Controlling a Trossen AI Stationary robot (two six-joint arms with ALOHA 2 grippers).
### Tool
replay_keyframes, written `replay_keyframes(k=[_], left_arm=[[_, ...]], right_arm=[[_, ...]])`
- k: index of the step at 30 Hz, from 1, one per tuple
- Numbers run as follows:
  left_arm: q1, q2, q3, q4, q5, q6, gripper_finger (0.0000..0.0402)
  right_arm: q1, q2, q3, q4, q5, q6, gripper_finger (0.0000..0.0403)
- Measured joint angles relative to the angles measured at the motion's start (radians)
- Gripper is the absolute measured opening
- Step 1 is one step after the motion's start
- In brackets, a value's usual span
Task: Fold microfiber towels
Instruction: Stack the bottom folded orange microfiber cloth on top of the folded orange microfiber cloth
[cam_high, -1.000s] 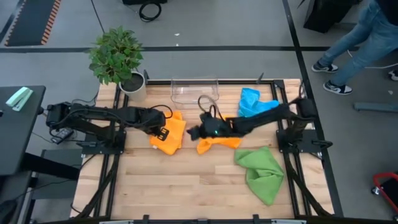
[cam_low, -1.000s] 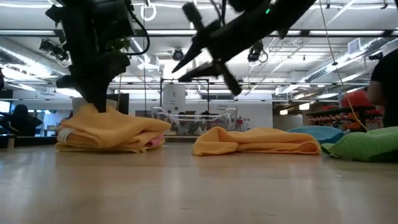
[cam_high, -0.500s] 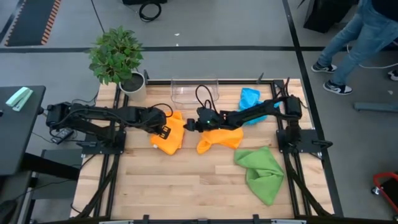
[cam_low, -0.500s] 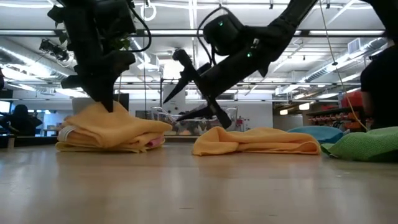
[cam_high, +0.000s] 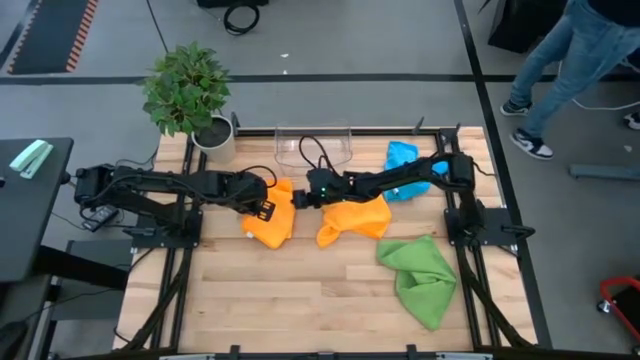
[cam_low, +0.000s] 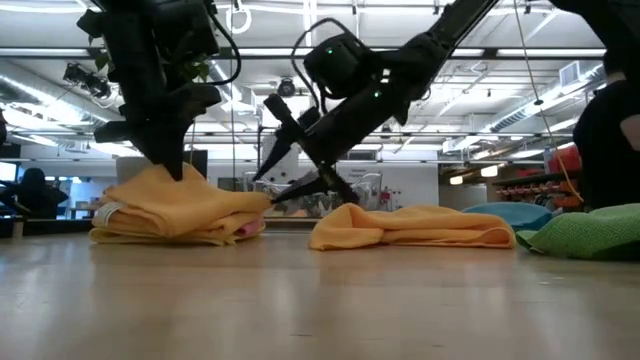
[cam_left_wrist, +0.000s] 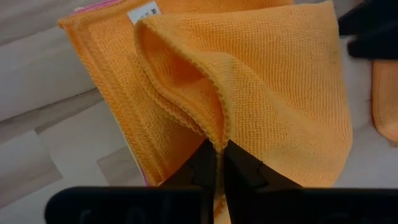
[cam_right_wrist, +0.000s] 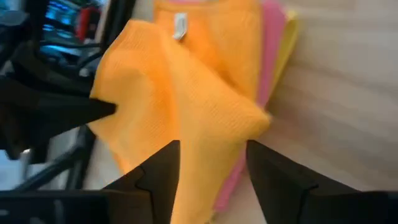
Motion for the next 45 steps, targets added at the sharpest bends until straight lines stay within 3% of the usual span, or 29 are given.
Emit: replay_keyframes(k=[5,9,11,15,20,23,28,34,41,45], left_arm=[[0.000,0.000,0.000,-0.001,0.000,-0.003,0.0010],[0.000,0.000,0.000,-0.002,0.000,-0.003,0.0020],[0.000,0.000,0.000,-0.003,0.000,-0.003,0.0028],[0.000,0.000,0.000,-0.004,0.000,-0.003,0.0020],[0.000,0.000,0.000,-0.004,0.000,-0.002,0.0010],[0.000,0.000,0.000,-0.005,0.000,-0.002,0.0025],[0.000,0.000,0.000,-0.005,0.000,0.000,0.0032],[0.000,0.000,0.000,-0.003,0.000,0.008,0.0010],[0.001,0.001,0.000,-0.001,-0.007,0.004,0.0042],[0.001,0.001,0.000,-0.002,-0.007,0.005,0.0026]], right_arm=[[-0.003,-0.025,0.000,-0.076,0.075,-0.064,0.0119],[-0.006,-0.014,0.000,-0.083,0.051,-0.050,0.0053],[-0.005,0.001,-0.001,-0.071,0.040,-0.050,0.0040],[-0.019,0.001,-0.001,-0.038,-0.032,-0.069,0.0066],[-0.023,-0.009,-0.002,-0.027,-0.050,-0.087,0.0155],[-0.022,-0.003,-0.002,-0.028,-0.052,-0.073,0.0207],[-0.033,0.006,-0.002,-0.025,-0.043,-0.087,0.0251],[-0.048,0.019,0.000,0.003,-0.039,-0.075,0.0231],[-0.052,0.042,-0.002,0.045,-0.070,-0.040,0.0198],[-0.052,0.042,-0.002,0.044,-0.066,-0.041,0.0150]])
